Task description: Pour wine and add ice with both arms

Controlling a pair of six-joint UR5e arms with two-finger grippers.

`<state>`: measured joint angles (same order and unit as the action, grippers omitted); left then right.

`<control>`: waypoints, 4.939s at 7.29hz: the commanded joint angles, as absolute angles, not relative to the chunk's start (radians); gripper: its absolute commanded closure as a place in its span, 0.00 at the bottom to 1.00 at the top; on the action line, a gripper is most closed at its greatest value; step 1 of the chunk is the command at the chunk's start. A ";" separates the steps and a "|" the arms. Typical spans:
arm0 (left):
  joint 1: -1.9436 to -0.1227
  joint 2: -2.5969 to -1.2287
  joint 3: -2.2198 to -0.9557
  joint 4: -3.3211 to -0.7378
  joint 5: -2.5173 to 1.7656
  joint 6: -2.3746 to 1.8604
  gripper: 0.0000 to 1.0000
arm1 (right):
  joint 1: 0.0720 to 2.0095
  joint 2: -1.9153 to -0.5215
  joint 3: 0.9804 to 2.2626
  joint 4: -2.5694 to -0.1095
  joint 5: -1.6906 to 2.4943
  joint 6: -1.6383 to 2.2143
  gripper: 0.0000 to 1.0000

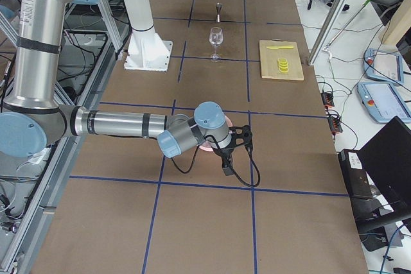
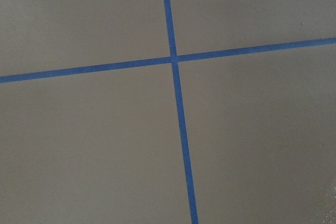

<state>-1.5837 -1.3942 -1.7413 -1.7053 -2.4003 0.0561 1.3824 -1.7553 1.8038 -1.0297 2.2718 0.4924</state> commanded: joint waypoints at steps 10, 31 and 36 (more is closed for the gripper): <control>-1.582 -1.402 -1.756 -1.721 -2.402 0.052 0.00 | 0.913 -1.812 1.924 -0.976 1.988 0.719 0.31; -1.582 -1.404 -1.759 -1.764 -2.407 0.052 0.00 | 0.780 -1.018 2.085 -1.734 2.011 0.999 1.00; -1.582 -1.404 -1.758 -1.763 -2.408 0.052 0.00 | 0.488 -0.767 1.952 -1.890 1.695 1.141 1.00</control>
